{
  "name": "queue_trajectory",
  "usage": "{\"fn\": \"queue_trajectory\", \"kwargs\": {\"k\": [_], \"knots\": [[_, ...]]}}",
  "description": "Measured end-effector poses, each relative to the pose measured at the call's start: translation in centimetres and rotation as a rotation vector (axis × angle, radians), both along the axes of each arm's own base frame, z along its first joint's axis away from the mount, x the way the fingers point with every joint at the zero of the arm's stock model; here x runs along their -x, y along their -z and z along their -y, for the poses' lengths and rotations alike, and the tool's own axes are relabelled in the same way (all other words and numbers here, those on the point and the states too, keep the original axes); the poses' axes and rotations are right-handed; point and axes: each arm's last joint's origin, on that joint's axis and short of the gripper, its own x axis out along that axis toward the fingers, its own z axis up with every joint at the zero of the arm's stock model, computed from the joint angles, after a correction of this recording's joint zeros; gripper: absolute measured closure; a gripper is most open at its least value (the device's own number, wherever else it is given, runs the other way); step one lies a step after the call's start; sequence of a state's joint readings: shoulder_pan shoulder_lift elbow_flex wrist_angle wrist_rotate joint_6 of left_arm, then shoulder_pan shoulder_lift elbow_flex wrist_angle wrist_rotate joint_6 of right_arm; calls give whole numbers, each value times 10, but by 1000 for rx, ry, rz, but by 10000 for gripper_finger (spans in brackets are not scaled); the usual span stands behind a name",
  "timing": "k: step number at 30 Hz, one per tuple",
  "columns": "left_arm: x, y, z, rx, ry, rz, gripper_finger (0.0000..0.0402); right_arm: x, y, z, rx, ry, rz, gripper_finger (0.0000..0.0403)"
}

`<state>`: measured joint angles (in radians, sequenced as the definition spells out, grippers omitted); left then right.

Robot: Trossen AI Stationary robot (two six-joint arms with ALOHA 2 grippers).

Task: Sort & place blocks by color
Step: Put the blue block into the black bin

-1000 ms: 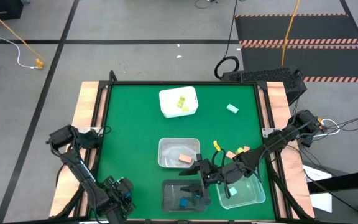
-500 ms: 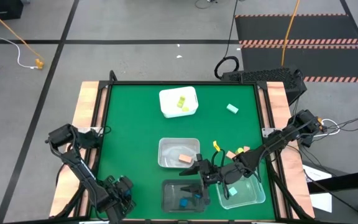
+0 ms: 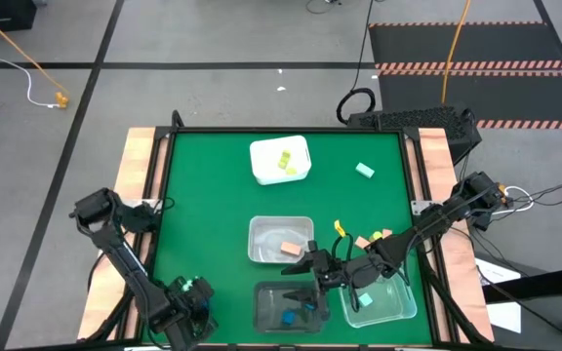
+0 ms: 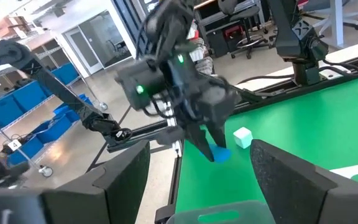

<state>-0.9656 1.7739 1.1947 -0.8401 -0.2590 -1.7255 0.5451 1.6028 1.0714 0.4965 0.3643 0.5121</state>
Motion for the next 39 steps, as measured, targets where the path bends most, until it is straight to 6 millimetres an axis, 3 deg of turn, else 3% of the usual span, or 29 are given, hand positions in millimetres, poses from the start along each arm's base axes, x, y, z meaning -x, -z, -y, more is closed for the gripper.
{"fn": "queue_trajectory", "kwargs": {"k": [12, 21, 29, 39], "knots": [[-19, -117, -53, -165, 34, 719, 274, -6, 0, 11, -2, 34, 4, 135], [-58, -163, -71, -313, 163, 1040, 274, -6, -1, 11, -3, 34, 6, 135], [-76, -186, -84, -342, 211, 1221, 274, -6, -1, 10, -6, 34, 12, 135], [-105, -160, -88, -257, 50, 1180, 274, -7, -14, 13, 75, 93, 148, 135]]}}
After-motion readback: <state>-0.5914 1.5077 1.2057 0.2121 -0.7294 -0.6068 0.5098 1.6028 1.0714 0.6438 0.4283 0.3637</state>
